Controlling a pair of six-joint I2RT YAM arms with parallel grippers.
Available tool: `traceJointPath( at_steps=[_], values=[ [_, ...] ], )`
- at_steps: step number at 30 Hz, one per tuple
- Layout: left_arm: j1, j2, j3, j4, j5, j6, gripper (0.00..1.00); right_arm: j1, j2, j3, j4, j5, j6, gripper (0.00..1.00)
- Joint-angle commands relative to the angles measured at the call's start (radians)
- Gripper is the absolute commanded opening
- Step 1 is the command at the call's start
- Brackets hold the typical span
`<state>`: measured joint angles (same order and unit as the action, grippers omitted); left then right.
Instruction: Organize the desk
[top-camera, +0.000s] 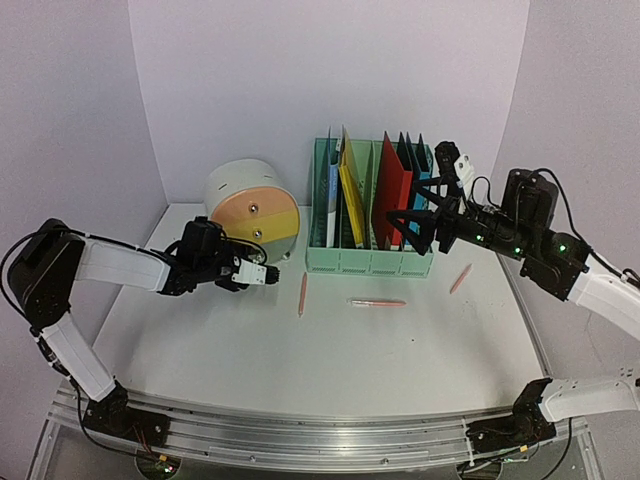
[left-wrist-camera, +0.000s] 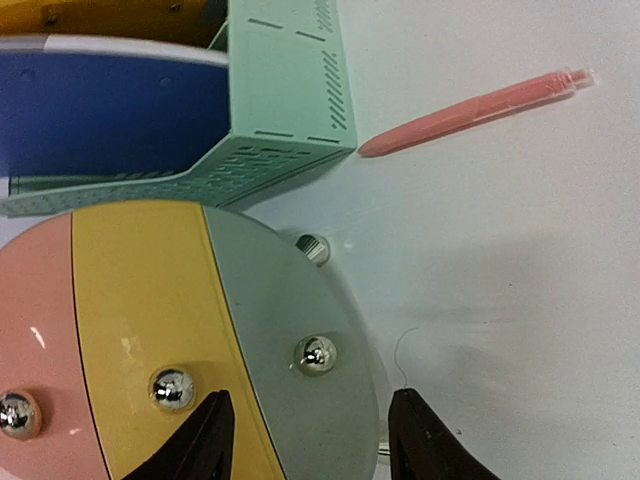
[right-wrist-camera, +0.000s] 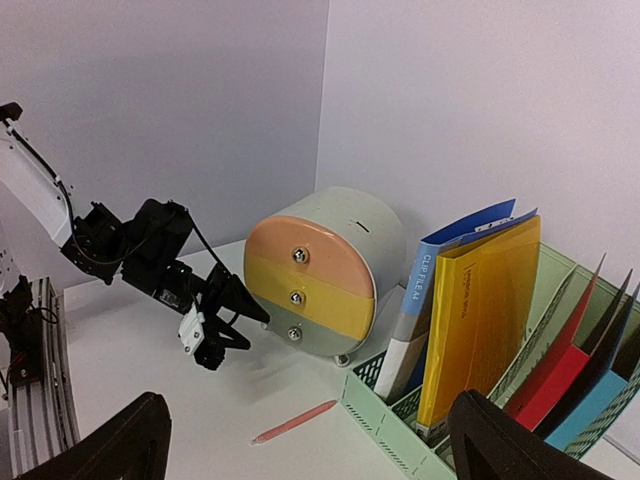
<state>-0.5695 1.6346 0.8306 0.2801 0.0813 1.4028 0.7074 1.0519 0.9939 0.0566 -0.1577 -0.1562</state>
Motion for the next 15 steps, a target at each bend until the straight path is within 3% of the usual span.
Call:
traceJointPath(
  at_steps=[1, 8, 15],
  values=[
    [0.011, 0.057, -0.039, 0.216, 0.095, 0.139, 0.56, 0.002, 0.003, -0.004, 0.012, -0.004, -0.002, 0.98],
    [0.029, 0.219, -0.113, 0.598, 0.122, 0.347, 0.6, 0.001, -0.006, -0.011, 0.013, -0.026, 0.003, 0.98],
    [0.052, 0.336, -0.032, 0.686, 0.064, 0.396, 0.6, 0.002, -0.002, 0.01, 0.012, -0.056, -0.006, 0.98]
  ],
)
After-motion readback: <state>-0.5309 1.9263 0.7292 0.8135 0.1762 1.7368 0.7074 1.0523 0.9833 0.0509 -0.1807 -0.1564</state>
